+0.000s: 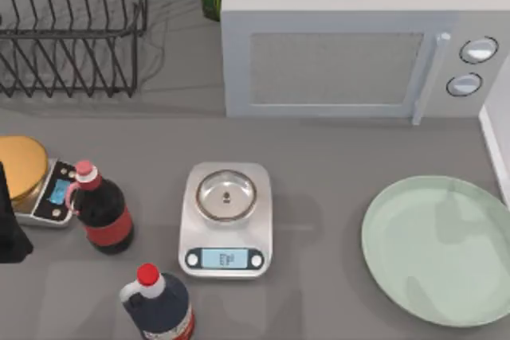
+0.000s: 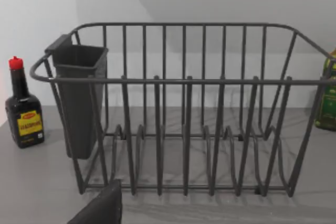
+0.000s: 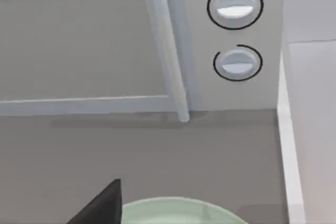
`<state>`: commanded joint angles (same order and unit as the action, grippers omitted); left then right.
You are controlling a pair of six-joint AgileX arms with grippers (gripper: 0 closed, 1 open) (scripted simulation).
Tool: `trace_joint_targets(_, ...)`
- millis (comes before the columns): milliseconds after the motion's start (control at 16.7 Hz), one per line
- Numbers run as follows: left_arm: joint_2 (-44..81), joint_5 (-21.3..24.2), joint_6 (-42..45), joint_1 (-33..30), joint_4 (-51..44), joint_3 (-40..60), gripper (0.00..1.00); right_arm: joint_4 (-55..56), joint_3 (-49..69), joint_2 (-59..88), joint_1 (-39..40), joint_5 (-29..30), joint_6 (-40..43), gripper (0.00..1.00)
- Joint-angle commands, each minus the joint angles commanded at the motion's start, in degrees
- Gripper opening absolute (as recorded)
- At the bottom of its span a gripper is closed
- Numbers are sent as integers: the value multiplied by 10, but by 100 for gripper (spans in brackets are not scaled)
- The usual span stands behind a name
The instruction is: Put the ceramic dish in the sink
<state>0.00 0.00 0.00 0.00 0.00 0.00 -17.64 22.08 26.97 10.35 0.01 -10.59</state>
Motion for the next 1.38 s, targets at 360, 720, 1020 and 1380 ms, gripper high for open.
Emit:
trace_joint_targets(360, 0, 0, 0, 0, 0, 0, 100, -198, 248, 355, 116, 0, -119, 100)
trace_joint_targets(720, 0, 0, 0, 0, 0, 0, 100, -366, 461, 665, 215, 0, -220, 100)
trace_joint_targets(1020, 0, 0, 0, 0, 0, 0, 100, -436, 548, 782, 256, 0, -262, 100)
trace_joint_targets(1380, 0, 0, 0, 0, 0, 0, 100, -436, 549, 787, 255, 0, -263, 100)
